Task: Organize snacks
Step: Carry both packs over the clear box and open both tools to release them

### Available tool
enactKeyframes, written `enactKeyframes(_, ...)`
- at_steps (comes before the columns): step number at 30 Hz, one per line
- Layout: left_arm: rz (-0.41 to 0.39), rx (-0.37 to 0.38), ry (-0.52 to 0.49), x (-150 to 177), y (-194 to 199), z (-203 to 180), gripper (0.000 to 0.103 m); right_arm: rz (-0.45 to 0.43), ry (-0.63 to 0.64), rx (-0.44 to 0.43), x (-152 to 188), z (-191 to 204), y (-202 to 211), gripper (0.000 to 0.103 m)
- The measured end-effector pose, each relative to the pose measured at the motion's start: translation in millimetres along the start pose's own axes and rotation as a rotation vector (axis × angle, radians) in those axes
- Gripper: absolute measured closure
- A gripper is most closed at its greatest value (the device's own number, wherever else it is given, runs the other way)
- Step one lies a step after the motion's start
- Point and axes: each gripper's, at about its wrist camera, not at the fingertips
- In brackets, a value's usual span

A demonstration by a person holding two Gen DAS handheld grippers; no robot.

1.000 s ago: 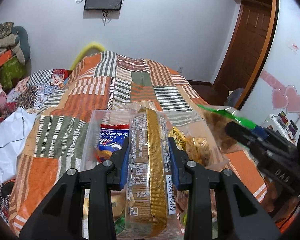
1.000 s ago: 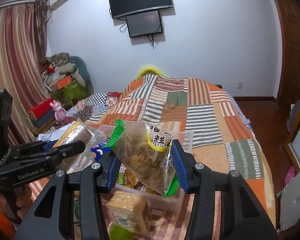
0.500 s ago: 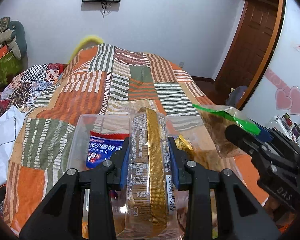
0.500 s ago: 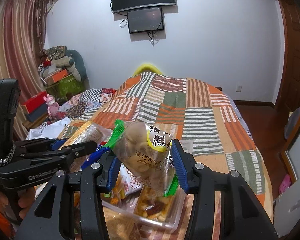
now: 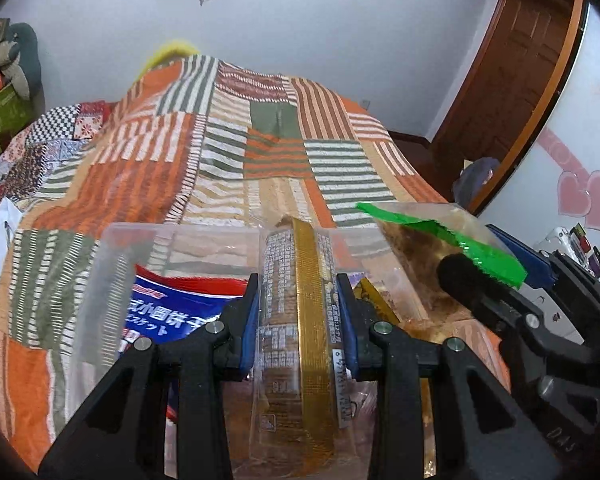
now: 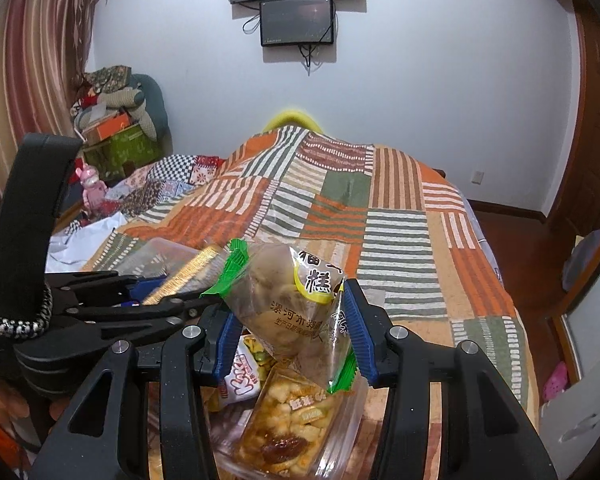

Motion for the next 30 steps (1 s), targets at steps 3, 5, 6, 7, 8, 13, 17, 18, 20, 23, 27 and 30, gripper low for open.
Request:
enactKeyframes(3,0.011,0.005,0.009,-0.2,-5.2,0.1,0.069,0.013,0.005,-0.003,-1.1,0.1,-4.2,0.058)
enactKeyframes(5,0.025,0.016,0.019,-0.1,-8.4,2.0,0.068,0.032,-0.004,-0.018,-1.5,-1.5,-8.1,0.058)
enactKeyframes(6,0.031,0.015,0.024,-0.1,-9.9,3.1,0.068,0.045,-0.008,-0.023,-1.9,-2.6,-10.6,0.058)
enactKeyframes(7,0.036,0.011,0.026,0.3,-11.1,3.7,0.068,0.053,-0.011,-0.026,-1.5,-4.0,-12.2,0.058)
enactKeyframes(8,0.036,0.007,0.027,1.1,-11.5,4.1,0.068,0.061,-0.019,-0.032,-0.9,-6.1,-13.9,0.058)
enactKeyframes(13,0.024,0.005,0.035,4.9,-6.2,7.3,0.067,0.087,-0.026,-0.039,0.5,-8.9,-16.9,0.055)
enactKeyframes(17,0.016,-0.001,0.033,7.0,1.3,7.7,0.067,0.089,-0.024,-0.027,1.5,-8.2,-12.7,0.052)
enactKeyframes(18,0.014,0.004,0.035,7.9,4.1,8.0,0.067,0.088,-0.028,-0.03,1.9,-8.6,-11.5,0.052)
enactKeyframes(20,0.01,0.003,0.036,9.3,9.0,7.6,0.067,0.086,-0.031,-0.037,1.9,-8.2,-7.6,0.052)
enactKeyframes(23,-0.003,0.003,0.035,12.5,19.8,7.0,0.067,0.081,-0.028,-0.033,2.1,-7.0,-1.3,0.052)
enactKeyframes(27,-0.016,-0.007,0.012,21.0,39.8,3.9,0.067,0.062,-0.031,-0.04,4.0,-4.6,13.3,0.052)
enactKeyframes(30,-0.032,-0.027,-0.008,28.6,56.9,2.0,0.067,0.044,-0.049,-0.06,8.0,-3.5,25.9,0.046)
Point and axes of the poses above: each gripper's, at about its wrist camera, not at the fingertips, and y roughly against the way its jaws point, z to its left, x to its underside, and after that the axes turned 8 degrees about z, right-handed
